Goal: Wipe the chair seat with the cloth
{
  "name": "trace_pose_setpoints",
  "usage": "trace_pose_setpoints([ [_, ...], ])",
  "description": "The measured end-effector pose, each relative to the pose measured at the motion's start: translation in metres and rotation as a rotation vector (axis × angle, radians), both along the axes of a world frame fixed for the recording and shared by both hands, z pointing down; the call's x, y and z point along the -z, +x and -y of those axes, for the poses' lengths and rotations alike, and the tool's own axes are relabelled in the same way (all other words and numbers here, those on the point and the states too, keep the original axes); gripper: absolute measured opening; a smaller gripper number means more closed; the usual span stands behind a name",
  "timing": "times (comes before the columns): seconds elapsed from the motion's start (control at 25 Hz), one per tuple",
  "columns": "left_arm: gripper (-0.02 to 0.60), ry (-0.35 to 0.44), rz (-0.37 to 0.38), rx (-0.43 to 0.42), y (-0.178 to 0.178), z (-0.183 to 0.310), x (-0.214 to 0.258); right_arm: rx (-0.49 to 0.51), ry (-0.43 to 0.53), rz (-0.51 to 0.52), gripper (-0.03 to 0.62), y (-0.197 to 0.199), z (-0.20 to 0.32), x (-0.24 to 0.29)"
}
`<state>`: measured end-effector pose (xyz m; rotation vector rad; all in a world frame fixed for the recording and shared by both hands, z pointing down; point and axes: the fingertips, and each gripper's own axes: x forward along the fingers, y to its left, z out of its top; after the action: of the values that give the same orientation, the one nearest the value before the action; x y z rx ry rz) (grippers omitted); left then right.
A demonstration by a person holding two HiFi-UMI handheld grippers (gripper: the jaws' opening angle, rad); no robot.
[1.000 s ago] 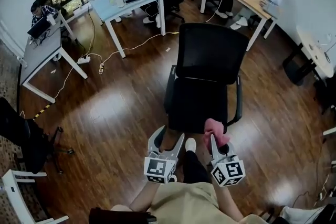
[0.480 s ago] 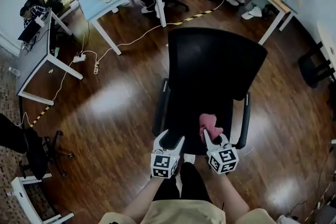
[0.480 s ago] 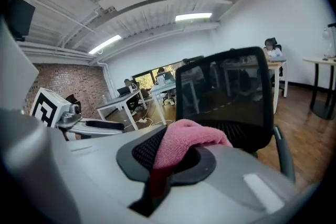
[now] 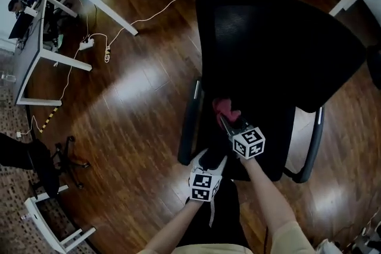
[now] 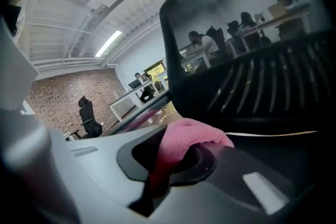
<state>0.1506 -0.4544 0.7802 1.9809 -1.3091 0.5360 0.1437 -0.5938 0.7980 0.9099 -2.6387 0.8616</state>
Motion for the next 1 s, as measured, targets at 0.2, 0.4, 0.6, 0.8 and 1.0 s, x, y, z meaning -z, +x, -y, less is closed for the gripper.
trace_pose_setpoints([
  [0.2, 0.249, -0.121, -0.041, 0.012, -0.018, -0.021, -0.055, -0.006, -0.018, -0.027, 0.017, -0.067, 0.048, -0.098],
  [0.4, 0.249, -0.119, -0.031, -0.026, -0.024, -0.029, -0.072, -0.040, 0.064, -0.278, 0.014, -0.049, 0.073, -0.147],
  [0.6, 0.227, -0.132, -0.051, -0.066, 0.003, -0.032, -0.088, -0.344, 0.054, -0.638, 0.014, 0.168, 0.077, -0.159],
  [0.8, 0.241, -0.135, -0.061, -0.085, 0.015, -0.023, -0.089, -0.627, -0.076, -0.835, 0.014, 0.356, 0.062, -0.151],
  [1.0, 0.252, -0.168, -0.036, -0.063, 0.007, -0.022, -0.095, -0.439, -0.105, -0.611, 0.014, 0.231, 0.049, -0.156],
])
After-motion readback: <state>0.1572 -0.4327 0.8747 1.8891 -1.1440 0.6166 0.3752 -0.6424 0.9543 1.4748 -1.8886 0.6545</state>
